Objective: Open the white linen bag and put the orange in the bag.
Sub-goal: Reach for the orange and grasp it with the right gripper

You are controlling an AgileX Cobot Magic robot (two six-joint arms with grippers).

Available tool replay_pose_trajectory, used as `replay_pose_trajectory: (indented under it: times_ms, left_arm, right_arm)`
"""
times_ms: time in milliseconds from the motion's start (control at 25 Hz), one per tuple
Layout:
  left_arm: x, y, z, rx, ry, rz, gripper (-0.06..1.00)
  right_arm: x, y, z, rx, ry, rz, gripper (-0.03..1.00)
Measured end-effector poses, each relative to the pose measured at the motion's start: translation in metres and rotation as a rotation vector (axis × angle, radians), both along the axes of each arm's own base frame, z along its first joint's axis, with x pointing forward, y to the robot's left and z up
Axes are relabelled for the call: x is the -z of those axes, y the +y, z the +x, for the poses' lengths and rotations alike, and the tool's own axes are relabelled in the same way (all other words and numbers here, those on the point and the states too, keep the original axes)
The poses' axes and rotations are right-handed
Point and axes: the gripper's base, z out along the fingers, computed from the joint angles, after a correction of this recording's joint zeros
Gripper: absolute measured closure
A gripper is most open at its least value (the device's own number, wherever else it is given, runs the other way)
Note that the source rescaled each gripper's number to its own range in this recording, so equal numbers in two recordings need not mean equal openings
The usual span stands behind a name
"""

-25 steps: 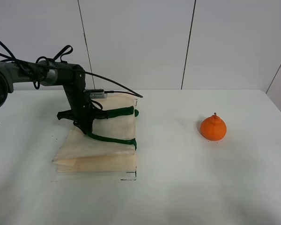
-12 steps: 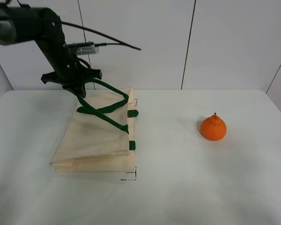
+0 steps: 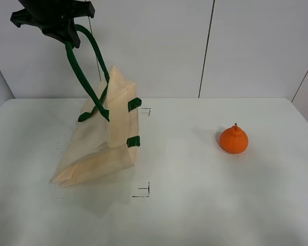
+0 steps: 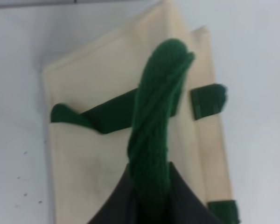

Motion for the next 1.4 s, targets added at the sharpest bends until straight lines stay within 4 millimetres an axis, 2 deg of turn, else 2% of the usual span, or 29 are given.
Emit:
replay_pose_trajectory:
  times_ms: [80, 200, 360, 600, 640, 800, 960, 1120, 1400]
  left_arm:
    - [-0.004, -0.001, -0.003, 0.010, -0.006, -0.023, 0.94]
    - [-0.009, -0.001, -0.006, 0.014, -0.015, -0.034, 0.94]
    - [-0.017, 0.000, -0.012, 0.017, -0.034, -0.043, 0.94]
    - [-0.025, 0.001, -0.018, 0.019, -0.054, -0.049, 0.94]
    - [-0.025, 0.001, -0.018, 0.019, -0.054, -0.049, 0.94]
    - [-0.025, 0.001, -0.018, 0.019, -0.054, -0.049, 0.94]
    - [-0.025, 0.001, -0.018, 0.021, -0.054, -0.048, 0.94]
    - [-0.025, 0.001, -0.018, 0.029, -0.056, -0.043, 0.94]
    - [-0.025, 0.001, -0.018, 0.031, -0.056, -0.042, 0.94]
  right_arm:
    - [-0.011, 0.000, 0.023, -0.003, 0.075, -0.003, -0.03]
    - [-0.025, 0.000, 0.069, -0.011, 0.181, 0.006, -0.03]
    - [-0.028, 0.001, 0.144, -0.016, 0.316, 0.045, -0.03]
    - [-0.001, 0.000, 0.264, -0.031, 0.497, 0.047, -0.03]
    - [0.000, 0.000, 0.280, -0.036, 0.503, 0.054, -0.03]
    - [0.025, 0.001, 0.333, -0.042, 0.584, 0.073, -0.03]
    - [0.052, 0.009, 0.359, -0.077, 0.645, 0.047, -0.03]
    - [0.074, 0.025, 0.367, -0.121, 0.683, -0.016, -0.03]
    - [0.113, 0.027, 0.379, -0.116, 0.729, -0.031, -0.03]
